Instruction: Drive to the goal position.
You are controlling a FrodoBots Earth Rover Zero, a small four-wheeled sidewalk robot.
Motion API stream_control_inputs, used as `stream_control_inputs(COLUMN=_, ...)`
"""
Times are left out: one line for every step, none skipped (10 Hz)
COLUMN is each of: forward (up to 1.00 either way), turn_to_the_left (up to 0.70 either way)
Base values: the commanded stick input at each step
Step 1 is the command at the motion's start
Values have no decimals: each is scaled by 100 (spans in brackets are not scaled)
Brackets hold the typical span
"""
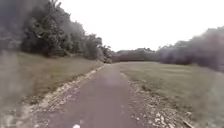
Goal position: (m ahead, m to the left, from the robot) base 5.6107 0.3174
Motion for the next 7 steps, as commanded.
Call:
stream_control_inputs(forward=100, turn_to_the_left=3)
stream_control_inputs(forward=100, turn_to_the_left=25)
stream_control_inputs(forward=100, turn_to_the_left=39)
stream_control_inputs(forward=100, turn_to_the_left=37)
stream_control_inputs(forward=100, turn_to_the_left=18)
stream_control_inputs(forward=100, turn_to_the_left=3)
stream_control_inputs(forward=100, turn_to_the_left=2)
